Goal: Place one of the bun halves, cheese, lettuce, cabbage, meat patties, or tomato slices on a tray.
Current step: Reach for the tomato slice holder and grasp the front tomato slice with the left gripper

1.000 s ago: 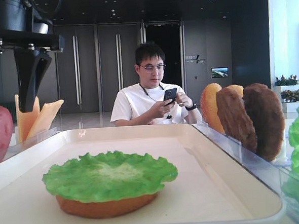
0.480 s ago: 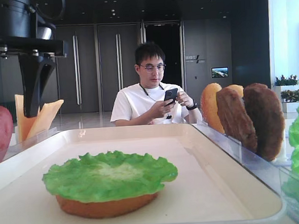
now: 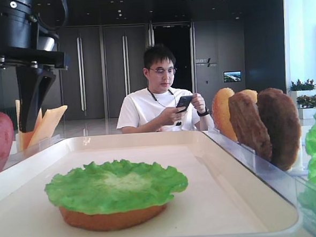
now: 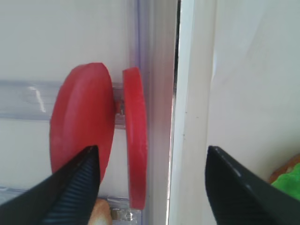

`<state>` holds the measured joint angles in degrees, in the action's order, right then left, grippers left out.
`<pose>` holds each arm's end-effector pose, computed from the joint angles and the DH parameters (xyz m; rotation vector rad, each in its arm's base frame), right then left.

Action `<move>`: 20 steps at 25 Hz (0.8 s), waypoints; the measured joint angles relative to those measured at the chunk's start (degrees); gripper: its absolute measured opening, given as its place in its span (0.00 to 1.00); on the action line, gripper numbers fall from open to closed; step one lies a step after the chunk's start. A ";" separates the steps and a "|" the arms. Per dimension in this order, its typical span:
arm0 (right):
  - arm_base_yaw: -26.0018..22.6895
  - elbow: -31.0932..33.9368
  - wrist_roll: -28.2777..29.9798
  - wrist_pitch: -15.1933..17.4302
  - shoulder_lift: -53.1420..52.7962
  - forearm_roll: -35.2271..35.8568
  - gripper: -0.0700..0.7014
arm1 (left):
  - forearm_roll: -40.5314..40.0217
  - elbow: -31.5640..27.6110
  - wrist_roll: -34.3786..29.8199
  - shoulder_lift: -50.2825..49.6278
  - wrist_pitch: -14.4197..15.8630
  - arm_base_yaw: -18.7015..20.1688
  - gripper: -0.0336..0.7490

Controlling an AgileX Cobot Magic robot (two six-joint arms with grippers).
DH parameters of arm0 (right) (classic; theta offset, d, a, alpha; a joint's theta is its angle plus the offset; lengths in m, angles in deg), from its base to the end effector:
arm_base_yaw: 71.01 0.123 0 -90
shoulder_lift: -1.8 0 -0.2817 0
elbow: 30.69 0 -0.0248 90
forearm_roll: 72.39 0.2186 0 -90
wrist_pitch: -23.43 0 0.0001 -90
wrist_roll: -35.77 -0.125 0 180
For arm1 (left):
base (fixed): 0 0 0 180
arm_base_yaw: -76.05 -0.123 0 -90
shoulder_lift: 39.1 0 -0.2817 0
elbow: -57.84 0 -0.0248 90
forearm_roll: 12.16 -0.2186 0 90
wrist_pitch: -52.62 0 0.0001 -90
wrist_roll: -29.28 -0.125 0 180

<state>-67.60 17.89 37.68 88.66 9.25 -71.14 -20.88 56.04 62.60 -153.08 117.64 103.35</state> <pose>-0.0052 0.0022 0.2373 -0.1003 2.1141 0.0420 0.2930 -0.1319 0.1838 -0.0611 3.0776 0.1938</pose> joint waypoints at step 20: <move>0.00 0.00 0.00 0.00 0.00 0.00 0.69 | -1.59 0.00 0.00 -0.05 -1.12 0.00 0.36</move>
<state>-67.60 17.89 37.68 88.66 9.25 -71.14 -22.46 56.04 62.60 -153.13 116.52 103.35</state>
